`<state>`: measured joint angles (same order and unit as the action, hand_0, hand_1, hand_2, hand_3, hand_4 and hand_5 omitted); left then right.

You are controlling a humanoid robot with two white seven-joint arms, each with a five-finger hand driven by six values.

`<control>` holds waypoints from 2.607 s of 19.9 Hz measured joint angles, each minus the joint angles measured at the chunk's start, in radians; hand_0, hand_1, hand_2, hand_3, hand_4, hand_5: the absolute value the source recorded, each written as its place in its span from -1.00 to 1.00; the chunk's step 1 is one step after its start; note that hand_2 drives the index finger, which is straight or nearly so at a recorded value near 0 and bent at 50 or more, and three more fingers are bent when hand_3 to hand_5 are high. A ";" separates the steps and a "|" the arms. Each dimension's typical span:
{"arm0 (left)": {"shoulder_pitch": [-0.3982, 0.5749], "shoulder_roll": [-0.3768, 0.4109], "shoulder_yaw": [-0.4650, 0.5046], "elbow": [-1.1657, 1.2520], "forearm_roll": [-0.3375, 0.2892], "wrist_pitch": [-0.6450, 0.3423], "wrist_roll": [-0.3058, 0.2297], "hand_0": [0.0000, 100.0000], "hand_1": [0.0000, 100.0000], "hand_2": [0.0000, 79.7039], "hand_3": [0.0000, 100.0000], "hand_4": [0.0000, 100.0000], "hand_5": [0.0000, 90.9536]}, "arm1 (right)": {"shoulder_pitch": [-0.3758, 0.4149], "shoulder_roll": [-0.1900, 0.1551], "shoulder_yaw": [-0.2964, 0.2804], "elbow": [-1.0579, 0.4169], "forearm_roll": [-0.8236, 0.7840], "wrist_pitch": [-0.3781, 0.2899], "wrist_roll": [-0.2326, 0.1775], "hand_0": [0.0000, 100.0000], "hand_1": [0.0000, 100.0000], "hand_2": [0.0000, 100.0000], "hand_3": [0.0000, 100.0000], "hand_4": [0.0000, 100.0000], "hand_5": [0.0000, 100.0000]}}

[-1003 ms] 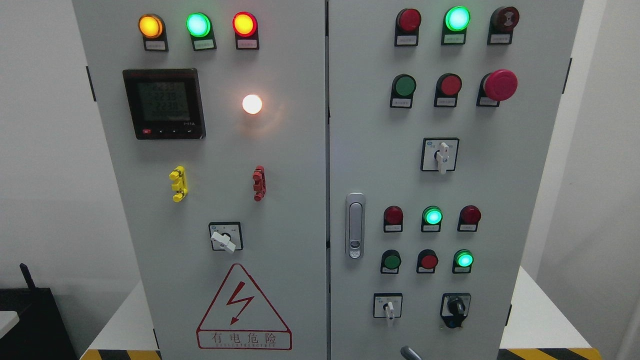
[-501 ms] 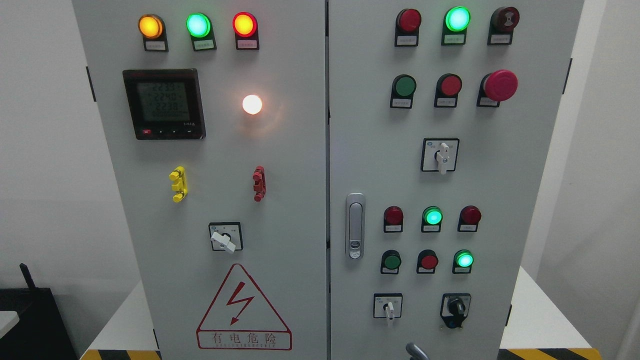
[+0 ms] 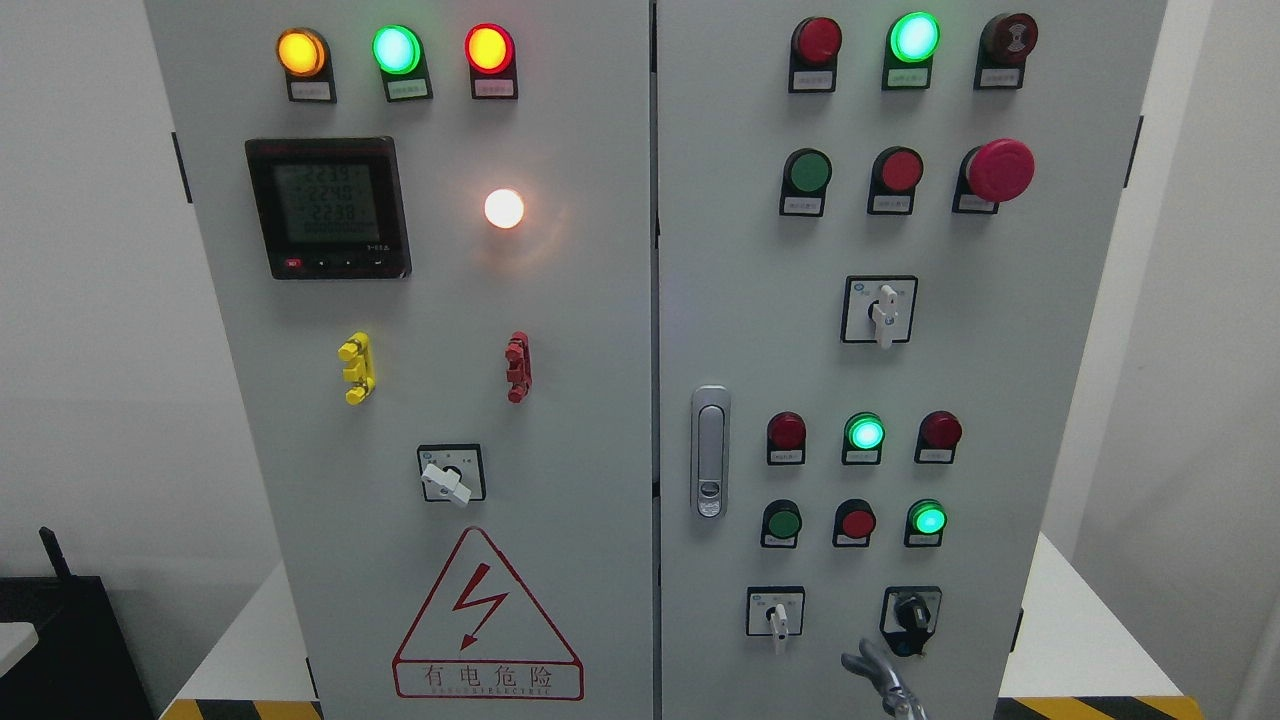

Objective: Release door handle
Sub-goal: 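Raise the right hand up toward the silver vertical door handle, then close the right hand's fingers around the lower end of the handle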

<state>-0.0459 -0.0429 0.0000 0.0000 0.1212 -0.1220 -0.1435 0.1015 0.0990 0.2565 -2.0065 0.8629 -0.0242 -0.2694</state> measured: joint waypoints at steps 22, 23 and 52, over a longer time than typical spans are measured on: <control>0.000 0.000 0.000 0.000 0.000 0.000 0.000 -0.76 -0.22 -1.00 -1.00 -1.00 -1.00 | -0.328 0.030 0.105 0.227 0.515 0.233 0.097 -0.29 -0.62 -1.00 1.00 1.00 1.00; 0.000 0.000 0.000 0.000 0.000 0.000 0.000 -0.76 -0.22 -1.00 -1.00 -1.00 -1.00 | -0.337 0.031 0.105 0.236 0.518 0.242 0.103 -0.28 -0.62 -1.00 1.00 1.00 1.00; 0.000 0.000 0.000 0.000 0.000 0.000 0.000 -0.76 -0.22 -1.00 -1.00 -1.00 -1.00 | -0.392 0.037 0.084 0.321 0.534 0.265 0.117 -0.27 -0.64 -1.00 1.00 1.00 1.00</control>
<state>-0.0458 -0.0430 0.0000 0.0000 0.1212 -0.1220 -0.1435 -0.2901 0.1358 0.3409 -1.6851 1.3974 0.2409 -0.1526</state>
